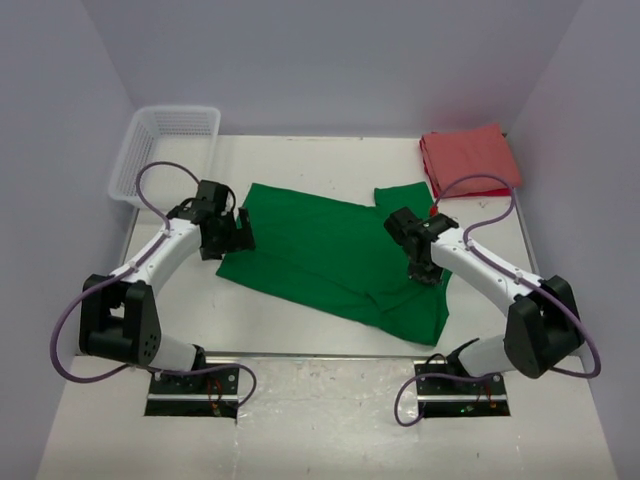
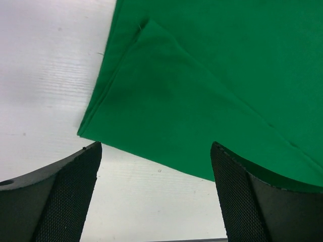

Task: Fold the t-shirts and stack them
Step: Fold the flattened tshirt in 1/3 of the way

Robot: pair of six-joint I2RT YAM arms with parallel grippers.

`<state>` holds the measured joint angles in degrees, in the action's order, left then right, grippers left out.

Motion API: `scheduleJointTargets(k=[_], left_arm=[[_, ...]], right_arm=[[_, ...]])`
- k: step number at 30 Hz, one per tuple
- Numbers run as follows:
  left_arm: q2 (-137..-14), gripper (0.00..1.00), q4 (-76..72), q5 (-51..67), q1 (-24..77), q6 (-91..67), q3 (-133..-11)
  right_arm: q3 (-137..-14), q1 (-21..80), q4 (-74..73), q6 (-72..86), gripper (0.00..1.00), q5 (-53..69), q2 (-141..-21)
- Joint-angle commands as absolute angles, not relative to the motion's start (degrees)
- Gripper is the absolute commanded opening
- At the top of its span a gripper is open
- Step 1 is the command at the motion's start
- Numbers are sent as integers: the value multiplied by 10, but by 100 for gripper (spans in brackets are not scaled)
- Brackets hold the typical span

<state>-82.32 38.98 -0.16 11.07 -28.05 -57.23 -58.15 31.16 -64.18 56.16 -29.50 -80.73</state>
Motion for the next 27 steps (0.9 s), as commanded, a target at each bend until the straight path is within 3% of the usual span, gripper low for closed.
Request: scheduleJointTargets(k=[1, 7, 9, 12, 13, 14, 15, 19, 22, 27], left_arm=[[-827, 88, 340, 38, 112, -284, -549], [-817, 88, 330, 41, 112, -271, -529], [-817, 88, 335, 35, 112, -266, -532], [-811, 88, 340, 26, 112, -266, -534], [-809, 88, 340, 23, 112, -266, -535], [-806, 88, 338, 20, 113, -267, -537], [-805, 88, 338, 11, 113, -267, -540], [-817, 88, 338, -21, 113, -271, -559], [-848, 85, 343, -61, 113, -272, -591], [-908, 73, 357, -69, 113, -270, -643]], right_arm=[[-598, 273, -599, 527, 8, -316, -831], [-639, 238, -567, 484, 8, -322, -906], [-655, 238, -563, 478, 13, -322, -929], [-664, 237, -569, 482, 30, -331, -926], [-664, 237, -568, 480, 39, -335, -918], [-667, 237, -571, 478, 58, -351, -911], [-674, 237, -581, 480, 62, -360, -907], [-687, 246, -562, 423, 65, -284, -833], [-650, 256, -511, 384, 59, -163, -762], [-635, 312, -510, 381, 53, -190, -729]])
